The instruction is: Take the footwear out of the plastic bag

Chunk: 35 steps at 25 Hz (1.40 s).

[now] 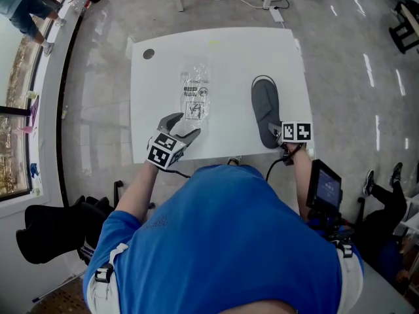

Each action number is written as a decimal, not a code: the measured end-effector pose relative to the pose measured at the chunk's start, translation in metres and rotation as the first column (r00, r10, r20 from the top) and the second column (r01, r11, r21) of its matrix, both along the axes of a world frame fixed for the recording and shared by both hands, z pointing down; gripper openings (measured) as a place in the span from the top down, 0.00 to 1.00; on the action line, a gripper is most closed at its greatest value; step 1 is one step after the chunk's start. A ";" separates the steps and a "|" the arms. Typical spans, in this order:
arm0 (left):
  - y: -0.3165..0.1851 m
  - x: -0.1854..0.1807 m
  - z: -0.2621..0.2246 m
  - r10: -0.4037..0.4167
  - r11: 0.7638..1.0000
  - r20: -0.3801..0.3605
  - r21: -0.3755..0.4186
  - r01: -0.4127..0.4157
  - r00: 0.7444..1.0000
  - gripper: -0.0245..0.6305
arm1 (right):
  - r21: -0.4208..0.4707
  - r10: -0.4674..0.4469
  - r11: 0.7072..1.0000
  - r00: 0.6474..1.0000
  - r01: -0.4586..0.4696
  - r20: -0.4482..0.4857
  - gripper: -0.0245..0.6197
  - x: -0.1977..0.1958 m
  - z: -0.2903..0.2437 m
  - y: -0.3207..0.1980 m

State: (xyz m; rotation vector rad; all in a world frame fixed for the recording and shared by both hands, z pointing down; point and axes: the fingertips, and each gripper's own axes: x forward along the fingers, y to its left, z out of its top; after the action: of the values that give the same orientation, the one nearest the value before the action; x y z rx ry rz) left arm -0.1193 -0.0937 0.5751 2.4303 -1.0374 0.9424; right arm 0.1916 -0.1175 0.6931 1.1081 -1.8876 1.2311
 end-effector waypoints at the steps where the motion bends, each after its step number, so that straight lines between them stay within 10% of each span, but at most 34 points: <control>1: 0.000 0.001 0.000 0.003 1.000 0.001 0.002 -0.003 1.000 0.46 | 0.004 0.000 1.000 1.000 0.000 -0.015 0.65 0.002 0.001 -0.001; 17: 0.041 -0.007 -0.042 0.032 0.984 -0.069 0.179 -0.019 0.997 0.59 | 0.242 -0.028 0.967 0.976 0.082 -0.217 0.61 -0.022 -0.061 0.036; 25: 0.064 0.012 -0.065 0.057 0.958 -0.146 0.285 -0.013 0.988 0.83 | 0.537 -0.063 0.809 0.943 0.240 -0.326 0.63 -0.068 -0.139 0.060; 35: 0.112 0.050 -0.080 0.101 0.925 -0.148 0.378 -0.038 0.984 0.95 | 0.697 -0.068 0.626 0.915 0.350 -0.397 0.83 -0.104 -0.202 0.121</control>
State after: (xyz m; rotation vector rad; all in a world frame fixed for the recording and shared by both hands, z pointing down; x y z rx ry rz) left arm -0.0690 0.0183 0.4952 2.8147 -1.1648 0.5893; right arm 0.0876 0.0038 0.4909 1.3302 -2.2144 0.0212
